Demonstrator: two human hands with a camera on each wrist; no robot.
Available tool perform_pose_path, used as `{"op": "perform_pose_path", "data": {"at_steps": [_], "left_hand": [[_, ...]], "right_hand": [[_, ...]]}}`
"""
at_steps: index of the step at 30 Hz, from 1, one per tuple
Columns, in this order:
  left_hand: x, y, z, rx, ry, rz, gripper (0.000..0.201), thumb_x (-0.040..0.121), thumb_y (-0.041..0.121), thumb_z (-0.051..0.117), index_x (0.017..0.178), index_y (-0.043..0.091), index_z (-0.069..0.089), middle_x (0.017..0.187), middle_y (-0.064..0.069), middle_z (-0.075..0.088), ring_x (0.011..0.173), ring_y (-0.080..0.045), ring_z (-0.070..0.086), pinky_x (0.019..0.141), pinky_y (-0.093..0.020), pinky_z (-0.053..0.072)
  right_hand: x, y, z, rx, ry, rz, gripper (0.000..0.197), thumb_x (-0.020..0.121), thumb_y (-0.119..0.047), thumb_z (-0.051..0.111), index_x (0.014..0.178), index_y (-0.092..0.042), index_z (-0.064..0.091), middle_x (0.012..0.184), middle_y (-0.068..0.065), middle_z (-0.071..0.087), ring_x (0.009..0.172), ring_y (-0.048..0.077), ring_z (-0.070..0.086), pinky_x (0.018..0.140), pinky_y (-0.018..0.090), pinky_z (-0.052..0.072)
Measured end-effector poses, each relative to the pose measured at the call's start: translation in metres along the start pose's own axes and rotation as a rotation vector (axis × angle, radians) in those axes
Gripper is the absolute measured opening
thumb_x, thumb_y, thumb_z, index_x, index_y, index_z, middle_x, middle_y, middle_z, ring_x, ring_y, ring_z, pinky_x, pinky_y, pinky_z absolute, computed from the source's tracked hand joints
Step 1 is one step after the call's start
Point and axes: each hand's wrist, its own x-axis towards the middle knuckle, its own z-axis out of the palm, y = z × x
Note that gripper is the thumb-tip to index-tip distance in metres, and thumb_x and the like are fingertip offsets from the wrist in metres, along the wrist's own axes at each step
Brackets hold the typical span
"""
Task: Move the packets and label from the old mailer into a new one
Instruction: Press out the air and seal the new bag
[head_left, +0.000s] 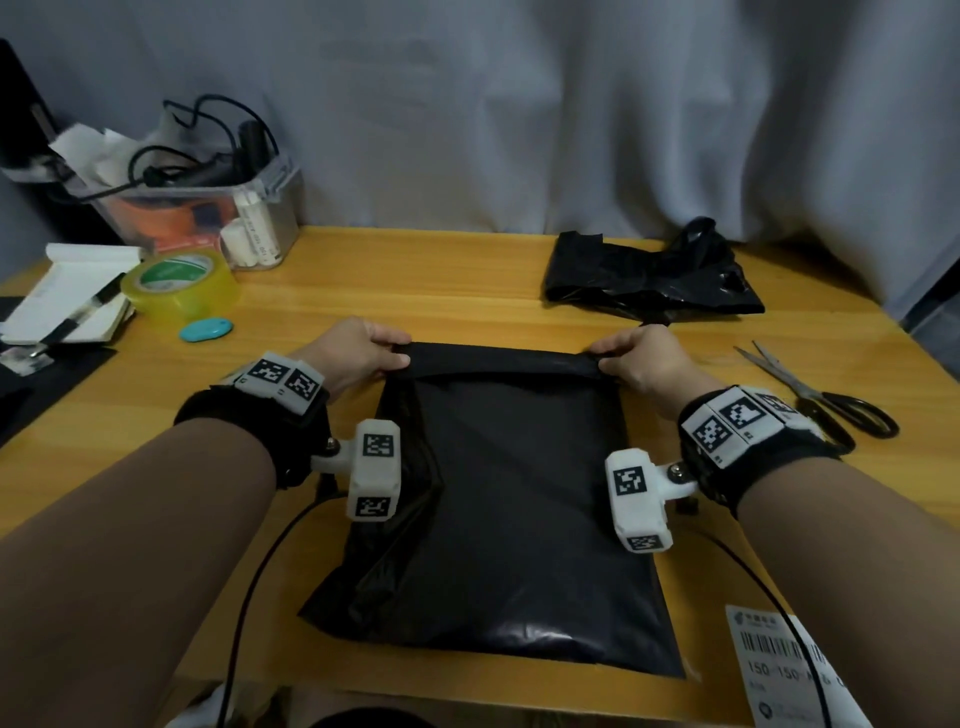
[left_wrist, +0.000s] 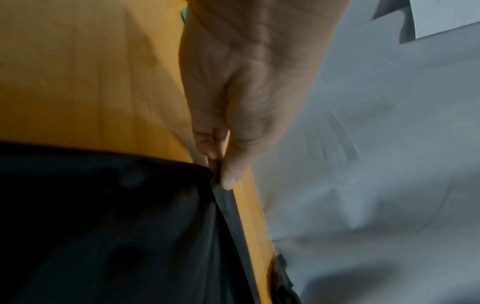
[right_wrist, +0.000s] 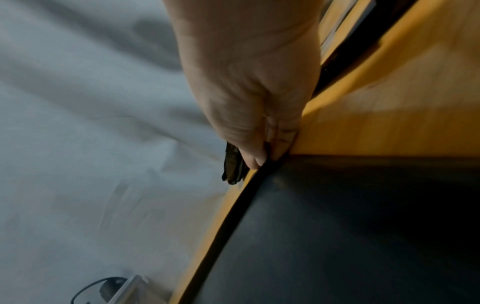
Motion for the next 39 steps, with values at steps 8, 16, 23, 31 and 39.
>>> {"op": "perform_pose_path", "data": {"at_steps": [8,16,23,31,39], "left_hand": [[0.004,-0.002,0.004,0.558,0.053,0.070,0.040,0.088,0.013,0.063,0.127,0.007,0.057,0.134,-0.012,0.052,0.123,-0.025,0.049,0.100,-0.030,0.038],[-0.016,0.044,0.061,1.033,-0.203,0.388,0.052,0.101,0.036,0.030,0.149,0.021,0.021,0.158,-0.007,0.011,0.145,-0.029,0.011,0.116,-0.041,0.010],[-0.019,0.018,0.047,1.142,-0.501,-0.123,0.063,0.094,0.061,0.012,0.147,0.037,-0.012,0.156,0.003,-0.021,0.145,-0.030,-0.012,0.116,-0.048,0.001],[-0.034,0.041,0.036,1.305,-0.304,-0.050,0.072,0.094,0.061,0.007,0.149,0.017,0.020,0.158,-0.002,-0.013,0.146,-0.029,-0.008,0.115,-0.052,0.002],[-0.016,0.038,0.086,1.106,-0.436,0.041,0.066,0.094,0.061,0.013,0.150,0.030,-0.004,0.159,-0.004,-0.006,0.146,-0.031,0.001,0.117,-0.049,0.009]], "right_hand": [[0.009,-0.001,-0.001,-0.505,-0.065,-0.072,0.034,0.085,-0.007,0.065,0.118,-0.012,0.064,0.122,0.010,0.062,0.114,0.025,0.057,0.094,0.031,0.046],[-0.033,-0.059,0.027,-0.731,-0.456,-0.363,0.052,0.102,-0.036,0.028,0.150,-0.018,0.020,0.160,0.008,0.007,0.147,0.026,0.005,0.118,0.040,0.004],[-0.043,-0.031,0.023,-0.771,-0.669,0.006,0.063,0.096,-0.059,0.009,0.151,-0.032,-0.002,0.159,-0.006,-0.013,0.147,0.020,-0.013,0.117,0.044,-0.005],[-0.040,-0.038,-0.005,-0.673,-0.395,-0.073,0.068,0.096,-0.058,0.009,0.151,-0.018,0.016,0.160,0.004,0.008,0.148,0.024,0.002,0.118,0.049,0.002],[-0.042,-0.065,0.043,-0.194,-0.475,0.072,0.064,0.099,-0.052,0.020,0.143,-0.008,0.037,0.147,0.009,0.040,0.135,0.026,0.039,0.114,0.039,0.028]]}}
